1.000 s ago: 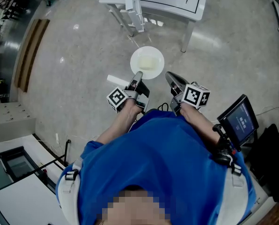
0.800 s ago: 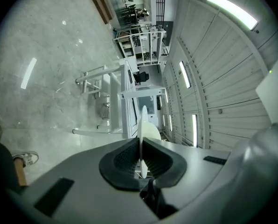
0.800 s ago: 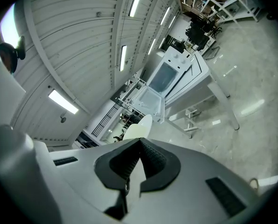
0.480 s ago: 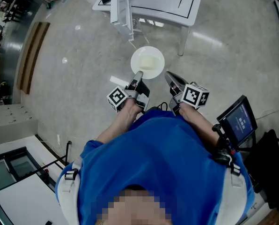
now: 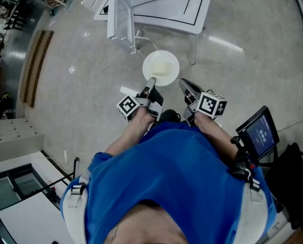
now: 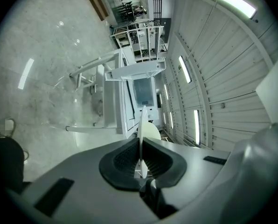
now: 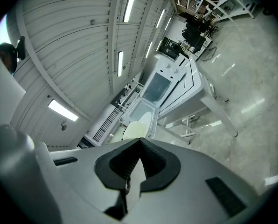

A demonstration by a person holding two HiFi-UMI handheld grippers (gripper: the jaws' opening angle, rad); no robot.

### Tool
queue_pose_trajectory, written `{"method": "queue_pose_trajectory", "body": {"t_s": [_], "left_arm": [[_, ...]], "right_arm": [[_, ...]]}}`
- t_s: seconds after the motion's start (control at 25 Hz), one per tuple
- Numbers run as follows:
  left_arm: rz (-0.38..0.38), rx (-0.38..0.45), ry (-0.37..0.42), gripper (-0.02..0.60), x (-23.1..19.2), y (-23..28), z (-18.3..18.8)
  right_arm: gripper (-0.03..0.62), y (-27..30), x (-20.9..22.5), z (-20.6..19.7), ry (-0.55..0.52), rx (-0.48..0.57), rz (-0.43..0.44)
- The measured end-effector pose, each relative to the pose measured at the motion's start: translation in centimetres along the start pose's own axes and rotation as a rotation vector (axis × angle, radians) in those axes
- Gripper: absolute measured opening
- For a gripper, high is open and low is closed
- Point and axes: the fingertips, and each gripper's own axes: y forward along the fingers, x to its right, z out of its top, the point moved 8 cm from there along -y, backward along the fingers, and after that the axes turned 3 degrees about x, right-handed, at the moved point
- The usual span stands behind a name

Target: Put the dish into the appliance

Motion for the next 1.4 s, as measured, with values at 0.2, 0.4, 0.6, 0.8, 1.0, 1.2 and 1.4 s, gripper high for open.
{"method": "queue_pose_trajectory", "body": {"t_s": [0.2,0.4,0.6,0.8,1.0,1.2,1.4], "left_arm": [[0.01,-0.019,0.017,0.015,0.3,2.5,0.3],[0.002,-0.04,0.015,0.017,0.4,5.6,1.1],[0.007,-0.044,0.005,0.017,0.0,12.9,3.6],[0.006,-0.045,-0.009,0.017,0.8,14.7,4.5],[-0.003,-0.046,-0.025,0.017,0.9,15.1,4.3],[-0.005,-0.051,-0.036,0.017,2.7,17.0,6.1],[-0.001,-0.052,-0.048,0.017,1.0,22.1,7.9]], "right_arm": [[0.0,0.5,1.0,1.6,0.012,0.018,-0.013],[0.0,1.8,2.3,4.1,0.0,0.04,-0.039],[0.0,6.3,5.3,9.1,-0.013,0.04,-0.056],[0.0,7.5,5.1,11.0,-0.021,0.046,-0.074],[0.0,7.4,5.0,11.5,-0.03,0.052,-0.093],[0.0,9.6,3.3,14.1,-0.044,0.064,-0.099],[0.0,13.5,6.5,16.8,-0.037,0.081,-0.11]]}}
